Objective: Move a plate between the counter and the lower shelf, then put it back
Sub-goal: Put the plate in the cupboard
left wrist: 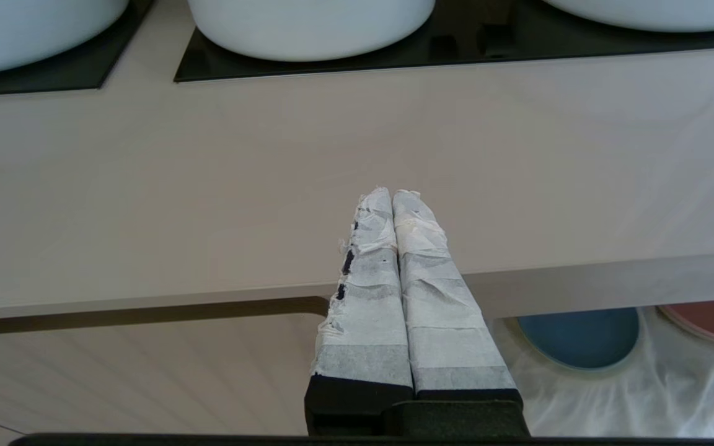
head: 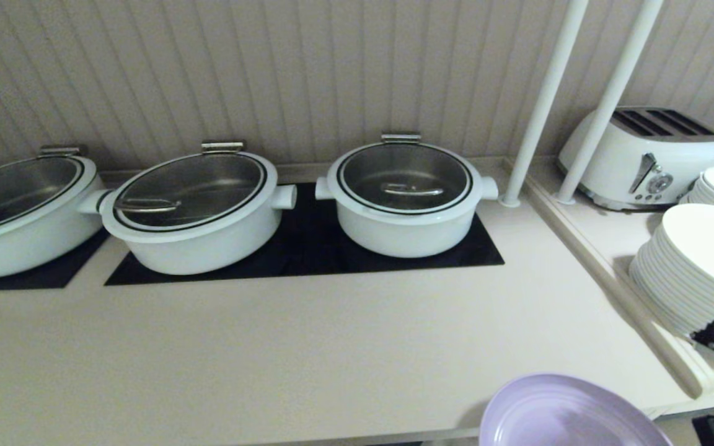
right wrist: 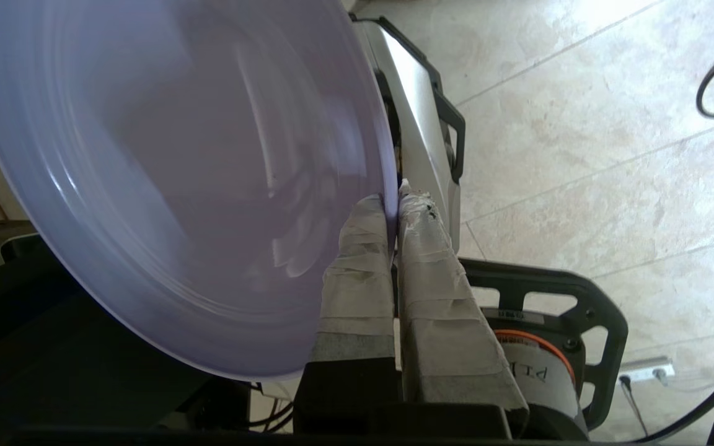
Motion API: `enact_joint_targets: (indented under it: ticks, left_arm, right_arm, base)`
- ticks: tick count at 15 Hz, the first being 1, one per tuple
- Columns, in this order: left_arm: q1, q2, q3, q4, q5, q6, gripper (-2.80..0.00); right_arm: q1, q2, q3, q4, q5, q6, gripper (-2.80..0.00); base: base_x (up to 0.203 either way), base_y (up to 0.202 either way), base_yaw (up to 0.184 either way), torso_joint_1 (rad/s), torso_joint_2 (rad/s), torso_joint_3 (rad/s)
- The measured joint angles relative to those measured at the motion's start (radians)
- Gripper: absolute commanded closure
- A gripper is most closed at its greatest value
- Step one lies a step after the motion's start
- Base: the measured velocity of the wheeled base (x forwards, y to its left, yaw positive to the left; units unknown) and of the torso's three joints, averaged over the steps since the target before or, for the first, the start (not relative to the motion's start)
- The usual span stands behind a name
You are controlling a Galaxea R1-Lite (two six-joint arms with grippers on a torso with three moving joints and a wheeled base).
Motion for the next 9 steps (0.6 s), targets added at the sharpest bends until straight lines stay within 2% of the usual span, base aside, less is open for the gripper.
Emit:
enact_joint_targets:
  ticks: [9]
  left_arm:
    - [0.000, 0.000, 0.000, 0.000, 0.000, 0.000, 0.00]
  right_arm:
    - [-0.002, -0.056, 0.046, 0.012, 0.000, 0.003, 0.00]
  base:
    - [0.000, 0.000, 0.000, 0.000, 0.00, 0.000]
